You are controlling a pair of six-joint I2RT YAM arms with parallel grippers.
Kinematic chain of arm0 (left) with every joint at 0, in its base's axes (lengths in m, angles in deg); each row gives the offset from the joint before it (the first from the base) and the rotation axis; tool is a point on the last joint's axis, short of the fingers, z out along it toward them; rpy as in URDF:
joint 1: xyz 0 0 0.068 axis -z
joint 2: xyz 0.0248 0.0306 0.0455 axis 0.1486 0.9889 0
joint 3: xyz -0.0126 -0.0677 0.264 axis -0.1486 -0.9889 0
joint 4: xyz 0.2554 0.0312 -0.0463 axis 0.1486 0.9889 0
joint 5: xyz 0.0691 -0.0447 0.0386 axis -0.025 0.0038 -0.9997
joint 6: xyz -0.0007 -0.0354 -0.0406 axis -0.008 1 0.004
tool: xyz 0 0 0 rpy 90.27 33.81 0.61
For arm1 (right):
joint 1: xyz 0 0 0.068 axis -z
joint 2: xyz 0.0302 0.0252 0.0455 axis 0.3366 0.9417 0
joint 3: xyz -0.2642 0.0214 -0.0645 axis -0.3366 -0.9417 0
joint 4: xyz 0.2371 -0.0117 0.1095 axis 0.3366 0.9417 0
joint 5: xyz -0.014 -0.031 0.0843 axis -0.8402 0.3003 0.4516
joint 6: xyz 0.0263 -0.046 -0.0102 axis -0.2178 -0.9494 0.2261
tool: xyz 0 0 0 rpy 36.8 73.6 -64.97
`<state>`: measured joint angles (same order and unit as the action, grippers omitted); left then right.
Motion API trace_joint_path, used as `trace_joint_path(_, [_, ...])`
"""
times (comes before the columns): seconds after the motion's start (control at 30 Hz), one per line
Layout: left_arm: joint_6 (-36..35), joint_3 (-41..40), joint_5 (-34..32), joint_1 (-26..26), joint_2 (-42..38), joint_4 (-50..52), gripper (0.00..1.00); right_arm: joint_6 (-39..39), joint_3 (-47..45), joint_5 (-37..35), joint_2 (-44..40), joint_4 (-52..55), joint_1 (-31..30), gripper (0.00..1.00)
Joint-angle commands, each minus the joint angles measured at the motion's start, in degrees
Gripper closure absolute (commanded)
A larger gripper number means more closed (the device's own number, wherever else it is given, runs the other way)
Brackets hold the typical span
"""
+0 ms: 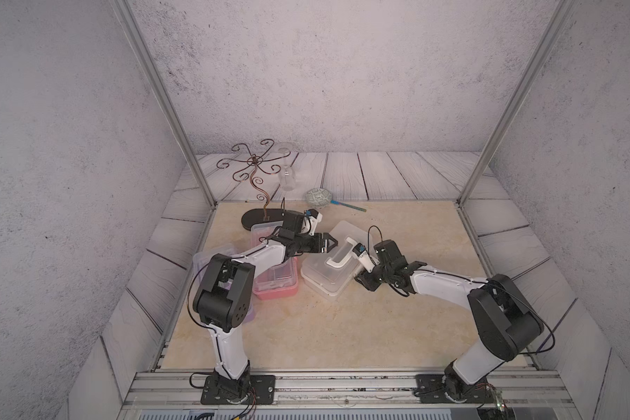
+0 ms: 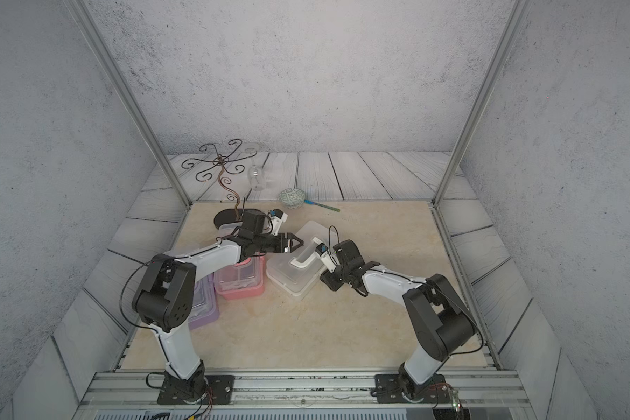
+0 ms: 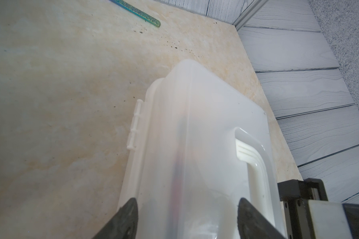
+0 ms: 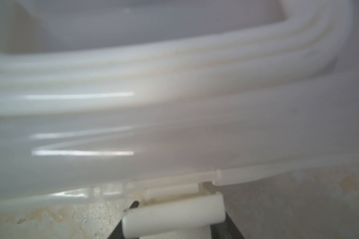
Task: Close toolboxes
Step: Fasten the toolbox latch on the toolbox.
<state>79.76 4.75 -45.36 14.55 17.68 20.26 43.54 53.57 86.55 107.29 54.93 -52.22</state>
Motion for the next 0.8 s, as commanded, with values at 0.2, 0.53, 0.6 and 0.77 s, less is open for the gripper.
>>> trace_joint_path(0.2, [-0.87, -2.25, 3.43, 1.08, 3.13, 4.13, 0.25, -2.02, 8.55, 1.52, 0.35, 3.64, -1.1, 0.66])
trace_joint_path(0.53, [-0.16, -2.43, 4.53, 1.85, 3.59, 3.2, 0.25, -3.19, 15.75, 2.75, 7.29, 5.28, -1.81, 0.66])
trace_joint_path(0.6, [-0.07, -2.43, 4.62, 1.95, 3.5, 3.12, 0.25, -3.36, 17.39, 2.55, 9.09, 5.84, -1.98, 0.66])
trace_joint_path(0.77, [0.19, -2.98, 4.7, 1.96, 2.97, 2.55, 0.26, -3.24, 18.34, 2.16, 10.08, 4.44, -2.25, 0.67])
